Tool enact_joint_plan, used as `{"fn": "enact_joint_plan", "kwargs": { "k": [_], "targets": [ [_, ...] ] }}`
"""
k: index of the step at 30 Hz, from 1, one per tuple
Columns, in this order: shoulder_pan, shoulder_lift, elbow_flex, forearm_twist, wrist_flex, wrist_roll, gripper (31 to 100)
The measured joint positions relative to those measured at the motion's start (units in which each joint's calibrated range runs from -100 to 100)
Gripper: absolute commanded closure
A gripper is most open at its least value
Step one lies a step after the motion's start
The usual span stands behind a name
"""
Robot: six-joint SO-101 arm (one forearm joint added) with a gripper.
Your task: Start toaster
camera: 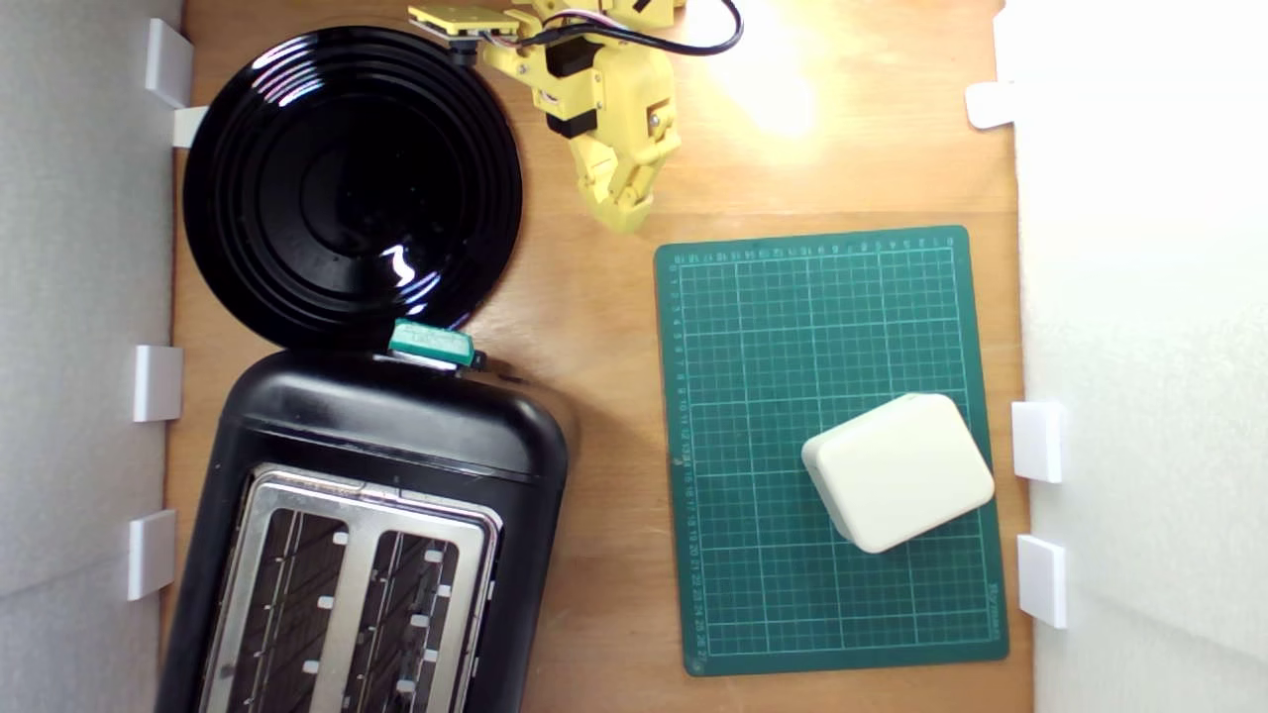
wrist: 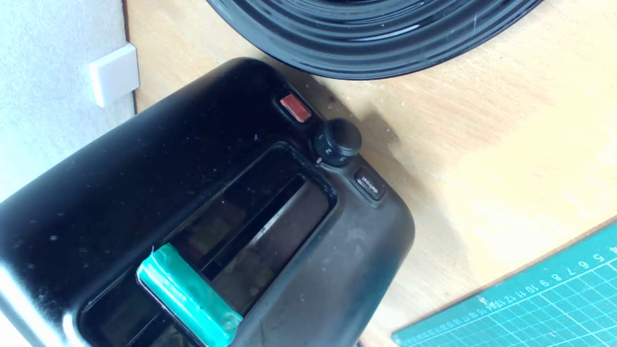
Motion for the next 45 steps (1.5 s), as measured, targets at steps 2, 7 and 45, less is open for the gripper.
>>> {"fn": "enact_joint_plan", "kwargs": {
  "k": [2,7,45],
  "targets": [
    [0.00,0.00,0.00,0.00,0.00,0.00,98.9],
    [-4.43,-0.08,0.00,3.37,0.00,0.00,98.9],
    [-4.43,-0.08,-0.09,3.85,0.00,0.27,98.9]
  ]
}}
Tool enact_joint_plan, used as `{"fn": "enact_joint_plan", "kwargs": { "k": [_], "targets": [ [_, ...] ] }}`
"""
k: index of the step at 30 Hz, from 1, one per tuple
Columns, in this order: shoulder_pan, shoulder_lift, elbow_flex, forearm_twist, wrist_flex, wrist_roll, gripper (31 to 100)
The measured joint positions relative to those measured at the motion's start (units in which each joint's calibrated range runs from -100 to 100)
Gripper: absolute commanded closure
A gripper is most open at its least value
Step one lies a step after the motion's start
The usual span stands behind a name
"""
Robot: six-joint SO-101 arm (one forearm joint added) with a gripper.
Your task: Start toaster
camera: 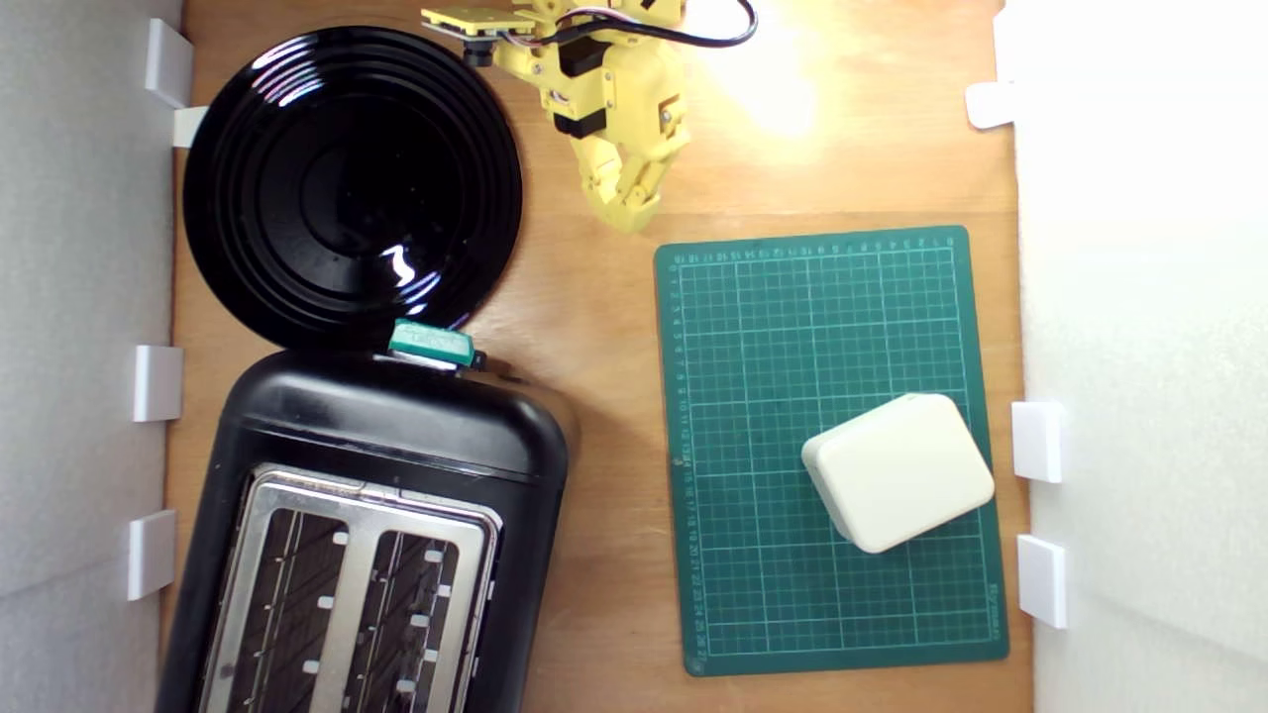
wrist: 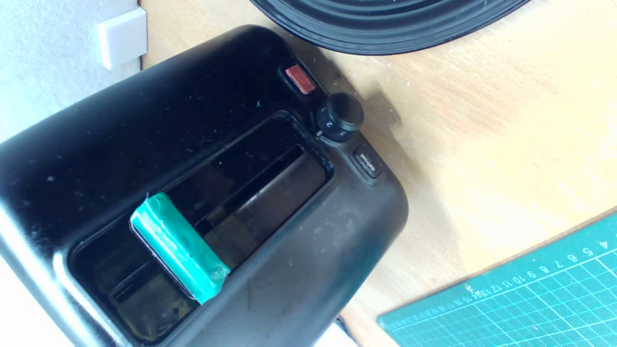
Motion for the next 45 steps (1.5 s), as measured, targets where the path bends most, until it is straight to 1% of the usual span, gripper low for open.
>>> {"fn": "enact_joint_plan", "kwargs": {
  "k": [6,13,21,24,27,31,37,42,43,45],
  "targets": [
    [0.09,0.00,0.00,0.00,0.00,0.05,98.9],
    [1.17,0.00,0.00,0.00,0.00,0.11,98.9],
    [5.78,1.25,-0.28,-0.10,0.00,4.58,98.9],
    [6.96,4.42,-1.76,0.00,0.00,5.66,98.9],
    [8.04,8.75,-6.77,0.39,0.00,6.09,98.9],
    [9.40,17.42,-16.40,2.41,0.00,6.84,98.9],
    [9.58,29.76,-29.29,10.78,0.00,6.79,98.9],
    [9.67,35.93,-33.64,18.10,0.00,7.27,98.9],
    [9.67,36.93,-34.01,19.07,0.00,7.81,98.9],
    [9.76,38.02,-34.20,19.64,0.00,10.07,98.9]
  ]
}}
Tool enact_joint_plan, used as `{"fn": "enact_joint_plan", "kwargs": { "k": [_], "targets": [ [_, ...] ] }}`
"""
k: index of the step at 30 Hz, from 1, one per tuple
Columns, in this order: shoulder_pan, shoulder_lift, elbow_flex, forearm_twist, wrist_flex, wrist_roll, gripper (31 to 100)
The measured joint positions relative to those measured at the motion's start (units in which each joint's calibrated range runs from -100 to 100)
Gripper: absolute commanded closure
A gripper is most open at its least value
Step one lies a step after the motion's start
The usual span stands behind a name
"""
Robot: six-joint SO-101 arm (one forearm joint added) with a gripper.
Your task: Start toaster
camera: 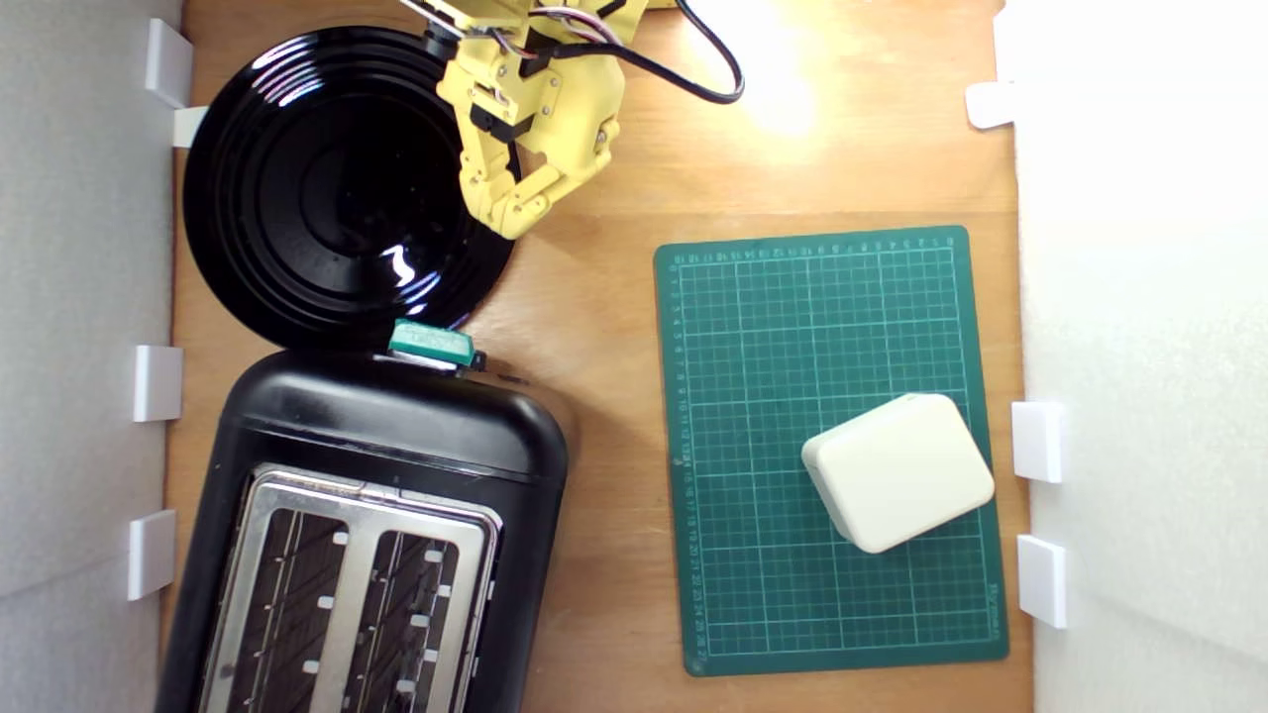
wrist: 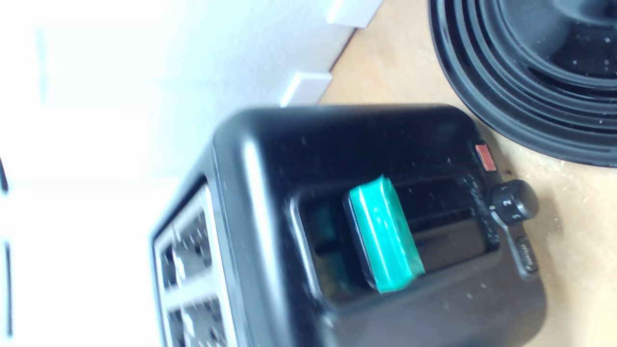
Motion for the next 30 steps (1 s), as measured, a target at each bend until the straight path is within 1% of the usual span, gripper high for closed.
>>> {"fn": "enact_joint_plan", "kwargs": {
  "k": [2,6,9,13,16,21,30],
  "targets": [
    [0.09,0.58,0.00,-0.10,0.00,2.75,98.9],
    [3.52,1.08,0.00,-0.10,0.00,8.13,98.9],
    [4.43,1.08,0.00,0.00,0.00,11.90,98.9],
    [7.95,1.25,-1.58,0.00,-1.11,14.44,98.9],
    [8.68,2.17,-3.99,0.00,-4.94,14.71,98.9],
    [11.48,8.17,-6.77,0.00,-11.91,14.11,98.9],
    [11.30,15.76,-16.31,0.00,-13.70,9.64,98.9]
  ]
}}
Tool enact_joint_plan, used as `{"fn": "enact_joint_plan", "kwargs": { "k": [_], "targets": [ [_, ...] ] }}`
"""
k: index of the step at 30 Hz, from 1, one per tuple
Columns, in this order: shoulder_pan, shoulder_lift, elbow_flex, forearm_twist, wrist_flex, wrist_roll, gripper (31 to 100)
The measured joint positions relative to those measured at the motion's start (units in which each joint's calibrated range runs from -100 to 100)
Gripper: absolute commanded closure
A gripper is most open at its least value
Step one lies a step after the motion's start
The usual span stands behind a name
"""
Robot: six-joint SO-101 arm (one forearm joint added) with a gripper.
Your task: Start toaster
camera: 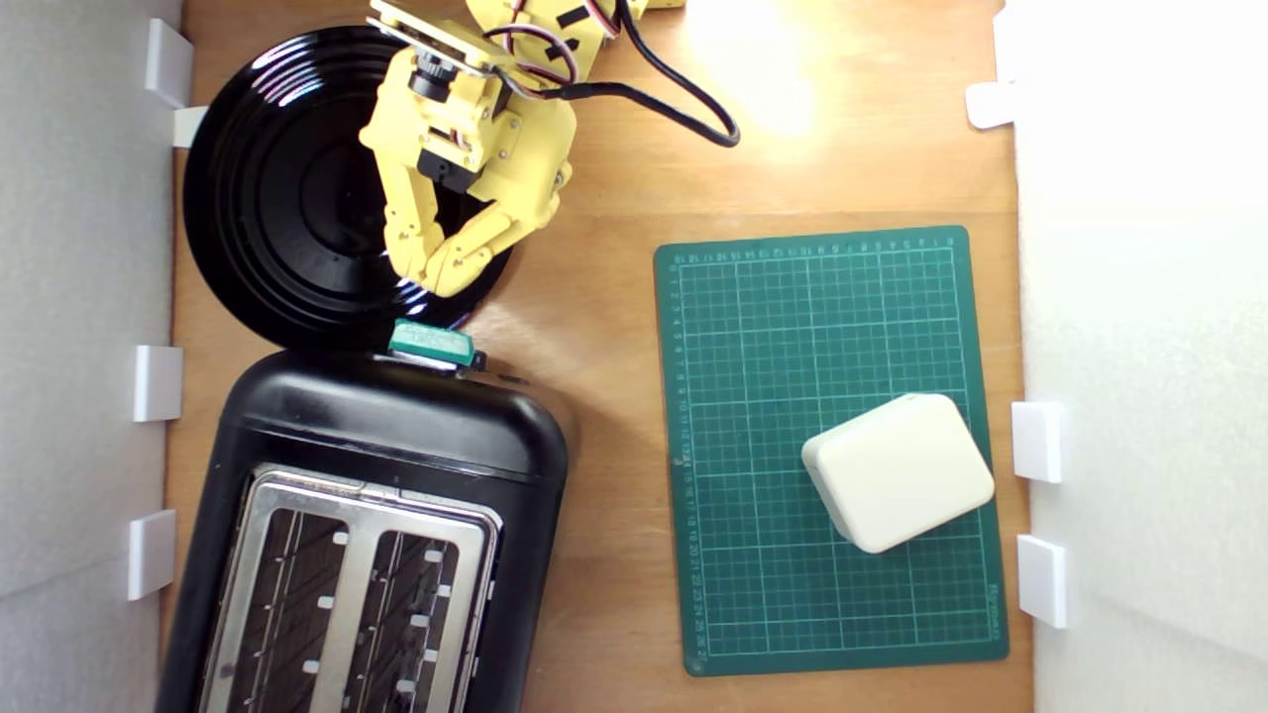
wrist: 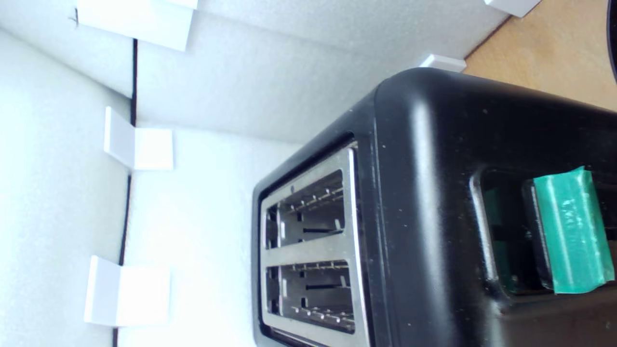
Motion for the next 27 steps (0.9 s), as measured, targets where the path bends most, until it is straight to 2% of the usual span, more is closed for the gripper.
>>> {"fn": "enact_joint_plan", "kwargs": {
  "k": [18,27],
  "targets": [
    [0.09,8.67,-14.64,-1.25,-0.43,-0.81,98.9],
    [0.09,12.42,-16.77,-1.35,-0.43,-0.75,98.9]
  ]
}}
